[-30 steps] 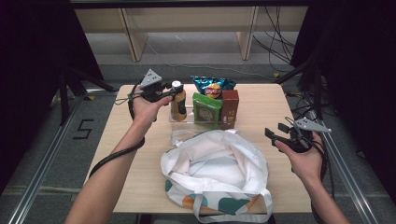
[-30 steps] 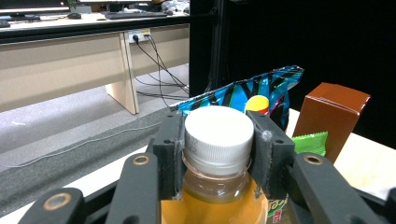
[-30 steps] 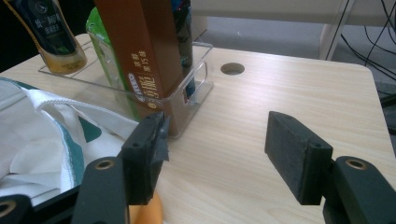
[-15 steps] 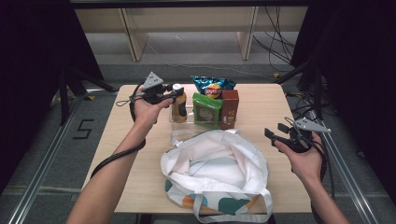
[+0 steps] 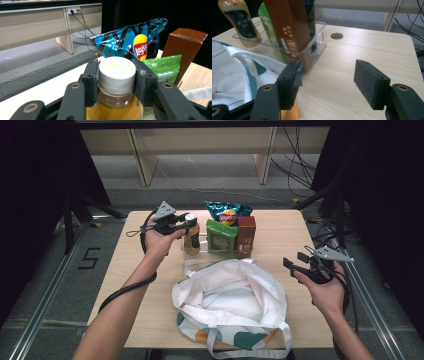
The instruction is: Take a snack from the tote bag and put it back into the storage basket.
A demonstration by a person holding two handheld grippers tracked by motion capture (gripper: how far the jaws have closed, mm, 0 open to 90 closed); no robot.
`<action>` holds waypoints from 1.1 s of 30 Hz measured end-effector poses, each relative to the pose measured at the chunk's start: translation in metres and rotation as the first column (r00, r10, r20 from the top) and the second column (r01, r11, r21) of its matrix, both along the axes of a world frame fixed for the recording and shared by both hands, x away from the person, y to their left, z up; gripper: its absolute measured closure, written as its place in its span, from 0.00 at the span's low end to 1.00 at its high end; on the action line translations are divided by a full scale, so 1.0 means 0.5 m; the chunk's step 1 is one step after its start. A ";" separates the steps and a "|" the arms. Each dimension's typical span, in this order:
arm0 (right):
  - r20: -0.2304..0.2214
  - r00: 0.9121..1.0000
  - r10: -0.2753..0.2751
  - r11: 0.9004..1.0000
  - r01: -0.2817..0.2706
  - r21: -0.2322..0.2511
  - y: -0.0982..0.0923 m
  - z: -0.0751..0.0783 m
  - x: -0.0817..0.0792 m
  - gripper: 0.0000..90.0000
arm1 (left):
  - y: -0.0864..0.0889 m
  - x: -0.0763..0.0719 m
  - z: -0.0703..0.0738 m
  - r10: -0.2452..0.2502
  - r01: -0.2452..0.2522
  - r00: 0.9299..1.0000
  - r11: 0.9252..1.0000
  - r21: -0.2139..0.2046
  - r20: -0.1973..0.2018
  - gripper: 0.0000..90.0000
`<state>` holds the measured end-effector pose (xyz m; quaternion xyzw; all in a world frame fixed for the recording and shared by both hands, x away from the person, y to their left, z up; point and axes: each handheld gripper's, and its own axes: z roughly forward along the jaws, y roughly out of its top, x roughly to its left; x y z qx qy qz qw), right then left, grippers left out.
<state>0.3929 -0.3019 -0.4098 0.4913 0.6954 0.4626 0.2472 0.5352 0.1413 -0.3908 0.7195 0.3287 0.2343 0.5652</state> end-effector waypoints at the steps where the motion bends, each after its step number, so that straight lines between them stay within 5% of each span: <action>1: 0.024 1.000 0.015 1.000 -0.014 -0.027 -0.005 -0.002 0.005 0.44 | 0.000 0.000 -0.004 0.001 -0.001 1.000 1.000 -0.001 -0.004 0.65; 7: 0.012 1.000 0.014 1.000 -0.014 0.004 0.001 -0.004 0.002 0.44 | -0.002 -0.001 -0.018 0.002 -0.001 1.000 1.000 0.013 -0.019 0.65; 15: 0.033 0.999 0.026 0.999 -0.025 -0.028 -0.005 -0.007 0.008 0.44 | -0.003 -0.001 -0.031 0.004 -0.003 1.000 1.000 0.017 -0.029 0.65; 17: 0.000 1.000 0.006 1.000 -0.006 0.006 0.002 -0.004 0.002 0.44 | -0.003 -0.001 -0.034 0.006 -0.005 0.999 1.000 0.018 -0.035 0.65; 25: -0.020 1.000 -0.003 1.000 0.003 0.008 0.004 -0.003 0.000 0.43 | -0.004 -0.001 -0.043 0.008 -0.007 0.999 1.000 0.024 -0.045 0.65; 33: 0.001 1.000 0.012 1.000 -0.012 -0.005 0.003 -0.005 0.003 0.43 | -0.003 -0.001 -0.050 0.011 -0.009 0.998 0.999 0.032 -0.055 0.65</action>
